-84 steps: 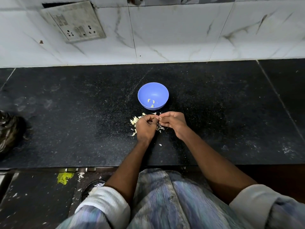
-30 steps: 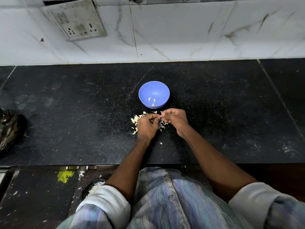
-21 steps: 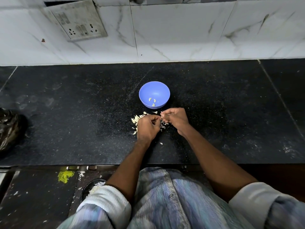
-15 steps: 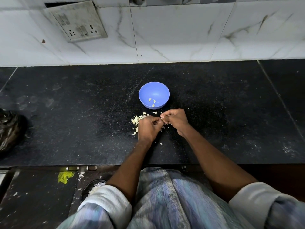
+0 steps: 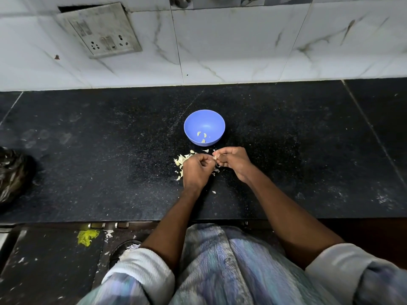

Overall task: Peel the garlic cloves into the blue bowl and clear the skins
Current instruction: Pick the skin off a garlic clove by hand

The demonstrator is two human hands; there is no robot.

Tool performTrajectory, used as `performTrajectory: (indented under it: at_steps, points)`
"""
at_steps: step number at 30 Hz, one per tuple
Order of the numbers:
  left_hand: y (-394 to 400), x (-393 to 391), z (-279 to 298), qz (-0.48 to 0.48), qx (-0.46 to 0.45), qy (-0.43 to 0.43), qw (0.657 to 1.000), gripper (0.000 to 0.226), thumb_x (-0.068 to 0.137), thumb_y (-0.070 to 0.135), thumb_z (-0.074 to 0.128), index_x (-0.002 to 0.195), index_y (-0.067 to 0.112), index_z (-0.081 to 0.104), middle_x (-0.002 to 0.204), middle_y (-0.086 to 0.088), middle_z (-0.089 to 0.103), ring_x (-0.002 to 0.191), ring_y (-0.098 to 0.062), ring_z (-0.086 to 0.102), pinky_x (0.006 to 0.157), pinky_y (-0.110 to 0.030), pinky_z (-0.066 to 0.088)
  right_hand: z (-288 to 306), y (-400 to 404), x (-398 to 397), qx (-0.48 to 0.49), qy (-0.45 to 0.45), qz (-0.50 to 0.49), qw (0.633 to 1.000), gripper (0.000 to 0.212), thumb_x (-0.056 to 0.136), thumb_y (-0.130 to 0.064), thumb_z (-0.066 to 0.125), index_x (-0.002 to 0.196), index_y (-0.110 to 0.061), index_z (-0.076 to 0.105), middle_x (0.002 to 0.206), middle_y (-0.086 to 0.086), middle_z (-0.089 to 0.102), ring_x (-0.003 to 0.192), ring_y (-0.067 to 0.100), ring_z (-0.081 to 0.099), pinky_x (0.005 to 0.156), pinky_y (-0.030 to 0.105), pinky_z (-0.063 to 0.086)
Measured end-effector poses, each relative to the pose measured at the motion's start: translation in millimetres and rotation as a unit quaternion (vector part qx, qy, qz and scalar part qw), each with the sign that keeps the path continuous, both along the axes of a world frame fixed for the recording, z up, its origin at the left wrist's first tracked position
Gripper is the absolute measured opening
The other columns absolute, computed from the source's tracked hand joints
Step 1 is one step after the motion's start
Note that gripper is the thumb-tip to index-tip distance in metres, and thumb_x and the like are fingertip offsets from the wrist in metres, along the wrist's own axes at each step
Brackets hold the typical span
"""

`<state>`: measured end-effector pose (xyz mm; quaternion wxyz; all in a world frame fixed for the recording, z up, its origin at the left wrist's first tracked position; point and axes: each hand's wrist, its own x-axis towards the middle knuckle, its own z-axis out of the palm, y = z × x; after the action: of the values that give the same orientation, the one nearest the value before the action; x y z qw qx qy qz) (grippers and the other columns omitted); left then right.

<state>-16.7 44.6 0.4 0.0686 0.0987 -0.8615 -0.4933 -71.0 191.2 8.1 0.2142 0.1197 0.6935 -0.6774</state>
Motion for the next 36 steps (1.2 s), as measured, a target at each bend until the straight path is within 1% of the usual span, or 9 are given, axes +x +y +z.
performTrajectory:
  at_steps: [5,8,12,14,17,23,27,31,36]
  points:
    - [-1.5,-4.0,1.8,0.03,-0.006,-0.01,0.999,0.008,0.091,0.017,0.067,0.093,0.021,0.075,0.08,0.011,0.071,0.074,-0.007,0.066,0.067,-0.015,0.049,0.9,4.4,-0.4,0.002,-0.018,0.027,0.999,0.01,0.094,0.0,0.069,0.101,-0.003,0.076,0.087,0.009,0.078,0.074,0.015,0.067,0.074,0.026,0.059]
    - [-0.7,-4.8,4.1,0.039,-0.013,-0.006,0.999,0.01,0.094,0.019,0.065,0.092,0.019,0.075,0.077,0.011,0.07,0.07,-0.008,0.064,0.062,-0.007,0.042,2.5,5.4,1.3,-0.018,-0.017,0.017,1.0,0.014,0.095,0.001,0.066,0.107,0.001,0.073,0.084,0.01,0.076,0.071,0.014,0.068,0.07,0.024,0.058]
    - [-1.2,-4.2,-0.9,0.031,-0.03,0.0,0.999,0.021,0.094,0.025,0.073,0.074,0.019,0.072,0.068,0.009,0.069,0.066,-0.01,0.063,0.06,-0.019,0.048,5.2,7.2,0.8,-0.059,-0.024,-0.017,0.998,0.014,0.096,0.001,0.065,0.109,0.001,0.07,0.09,0.016,0.075,0.073,0.015,0.07,0.069,0.024,0.058]
    - [-1.2,-4.3,-3.4,0.014,-0.023,-0.002,1.0,0.016,0.091,0.02,0.078,0.076,0.023,0.074,0.072,0.011,0.071,0.066,-0.007,0.066,0.063,-0.022,0.054,5.3,8.3,0.3,-0.071,-0.03,-0.026,0.997,0.014,0.096,-0.002,0.066,0.109,-0.003,0.071,0.092,0.014,0.076,0.074,0.013,0.07,0.069,0.024,0.057]
    - [2.5,-3.6,-1.7,0.008,0.022,0.003,1.0,0.01,0.089,0.016,0.082,0.089,0.025,0.078,0.08,0.013,0.075,0.068,-0.003,0.068,0.07,-0.021,0.059,4.4,8.6,0.9,-0.088,-0.035,-0.036,0.995,0.013,0.096,-0.003,0.067,0.107,-0.006,0.072,0.085,0.005,0.075,0.072,0.01,0.068,0.07,0.024,0.056]
    - [5.9,-5.6,0.4,0.02,0.023,0.028,0.999,0.015,0.091,0.01,0.075,0.094,0.021,0.084,0.08,0.016,0.077,0.067,-0.001,0.07,0.068,-0.02,0.058,6.4,7.1,3.1,-0.127,-0.049,-0.033,0.99,0.017,0.095,0.006,0.064,0.11,0.002,0.07,0.084,0.012,0.075,0.073,0.013,0.071,0.074,0.022,0.059]
    - [6.2,-4.4,3.0,0.028,0.025,0.042,0.998,0.015,0.09,0.007,0.075,0.091,0.019,0.085,0.075,0.021,0.073,0.065,0.002,0.068,0.066,-0.015,0.056,7.8,6.5,3.3,-0.128,-0.054,-0.04,0.99,0.017,0.092,0.005,0.069,0.109,0.005,0.071,0.087,0.015,0.076,0.076,0.016,0.072,0.076,0.023,0.06]
    - [5.4,-4.2,2.1,0.033,0.04,0.041,0.998,0.014,0.09,0.007,0.075,0.088,0.017,0.084,0.074,0.016,0.075,0.065,0.002,0.068,0.066,-0.016,0.056,6.0,4.3,3.5,-0.12,-0.053,-0.051,0.99,0.018,0.091,0.005,0.069,0.109,0.006,0.07,0.086,0.015,0.076,0.078,0.019,0.073,0.078,0.026,0.061]
    - [3.1,-3.5,2.7,0.036,0.034,0.034,0.998,0.013,0.089,0.009,0.075,0.086,0.018,0.084,0.073,0.017,0.074,0.065,0.0,0.07,0.066,-0.016,0.056,6.3,2.3,3.5,-0.085,-0.031,-0.028,0.996,0.015,0.09,0.002,0.072,0.104,-0.002,0.076,0.092,0.015,0.078,0.08,0.016,0.074,0.077,0.025,0.06]
